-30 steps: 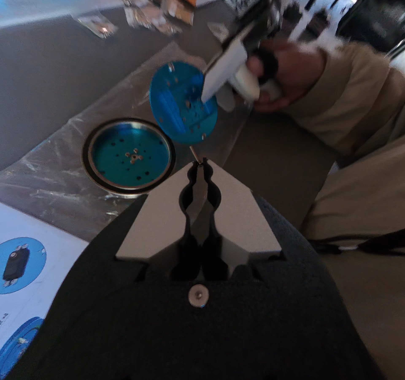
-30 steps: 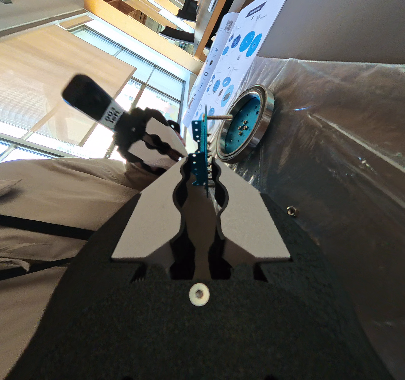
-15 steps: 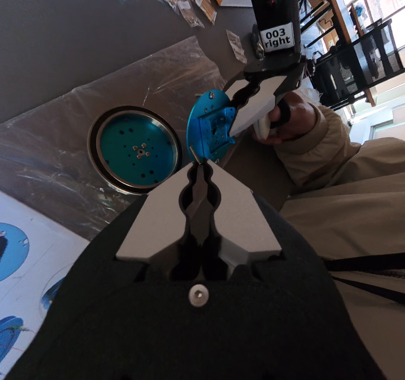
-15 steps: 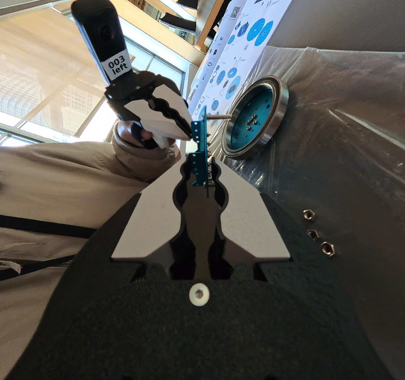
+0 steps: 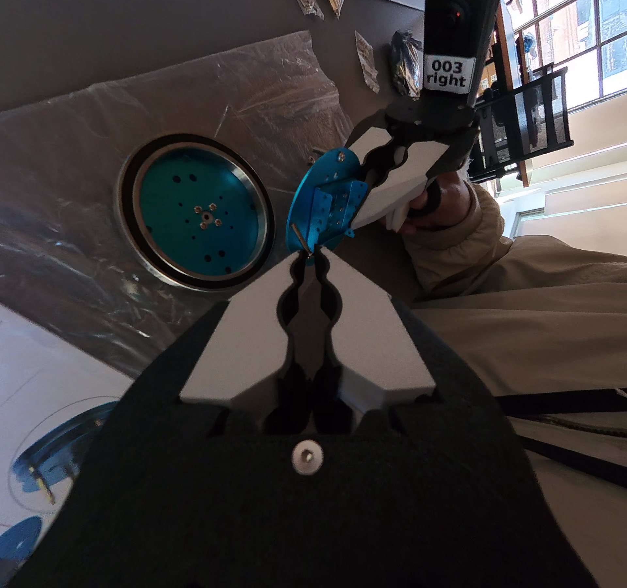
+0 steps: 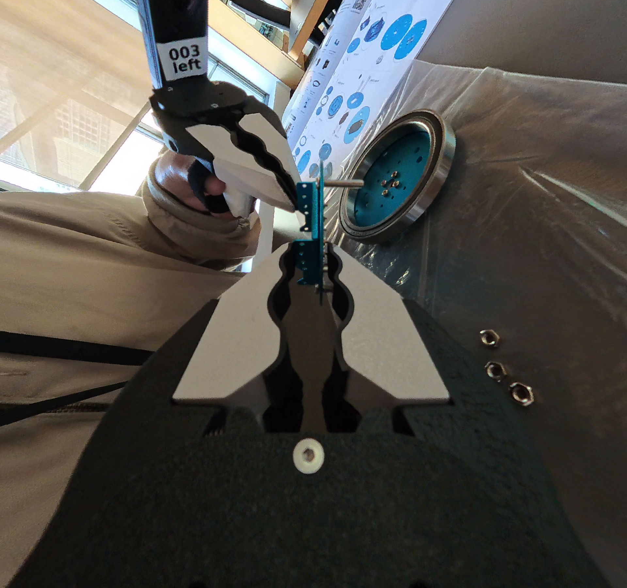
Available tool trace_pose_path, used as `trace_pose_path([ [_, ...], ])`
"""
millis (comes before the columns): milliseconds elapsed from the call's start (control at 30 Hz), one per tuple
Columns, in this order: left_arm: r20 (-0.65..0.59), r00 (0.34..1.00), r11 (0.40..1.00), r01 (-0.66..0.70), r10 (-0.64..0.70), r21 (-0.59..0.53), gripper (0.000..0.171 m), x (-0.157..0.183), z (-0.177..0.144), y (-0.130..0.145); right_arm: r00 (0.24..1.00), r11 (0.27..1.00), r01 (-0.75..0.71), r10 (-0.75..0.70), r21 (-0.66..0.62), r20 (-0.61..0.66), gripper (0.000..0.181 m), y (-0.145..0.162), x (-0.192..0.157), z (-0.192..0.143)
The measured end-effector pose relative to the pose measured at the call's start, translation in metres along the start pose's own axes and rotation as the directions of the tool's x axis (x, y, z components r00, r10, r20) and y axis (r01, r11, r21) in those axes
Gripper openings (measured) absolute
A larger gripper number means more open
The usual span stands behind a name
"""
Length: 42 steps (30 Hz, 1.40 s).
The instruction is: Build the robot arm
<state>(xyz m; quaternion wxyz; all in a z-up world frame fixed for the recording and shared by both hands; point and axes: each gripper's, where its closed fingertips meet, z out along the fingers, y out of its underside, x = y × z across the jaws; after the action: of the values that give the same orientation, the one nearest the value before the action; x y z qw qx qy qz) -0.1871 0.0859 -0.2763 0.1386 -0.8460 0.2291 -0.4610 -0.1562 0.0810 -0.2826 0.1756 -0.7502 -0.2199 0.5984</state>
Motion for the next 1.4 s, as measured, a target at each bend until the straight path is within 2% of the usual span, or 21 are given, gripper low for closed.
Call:
trace_pose_path([
  [300, -0.104, 0.981, 0.982, 0.153, -0.164, -0.107, 0.005, 0.008, 0.000, 0.004, 0.994, 0.995, 0.095, -0.095, -0.018, -0.049, 0.017, 0.003, -0.002, 0.004],
  [667, -0.184, 0.933, 0.947, 0.285, -0.309, -0.147, 0.005, 0.008, -0.010, 0.006, 0.996, 0.997, 0.078, -0.079, -0.012, -0.030, 0.017, 0.002, -0.004, 0.004],
  [1400, -0.234, 0.873, 0.901, 0.393, -0.428, -0.181, 0.004, 0.008, -0.010, 0.005, 0.995, 0.996, 0.094, -0.094, -0.007, -0.024, 0.016, 0.001, -0.006, 0.004],
])
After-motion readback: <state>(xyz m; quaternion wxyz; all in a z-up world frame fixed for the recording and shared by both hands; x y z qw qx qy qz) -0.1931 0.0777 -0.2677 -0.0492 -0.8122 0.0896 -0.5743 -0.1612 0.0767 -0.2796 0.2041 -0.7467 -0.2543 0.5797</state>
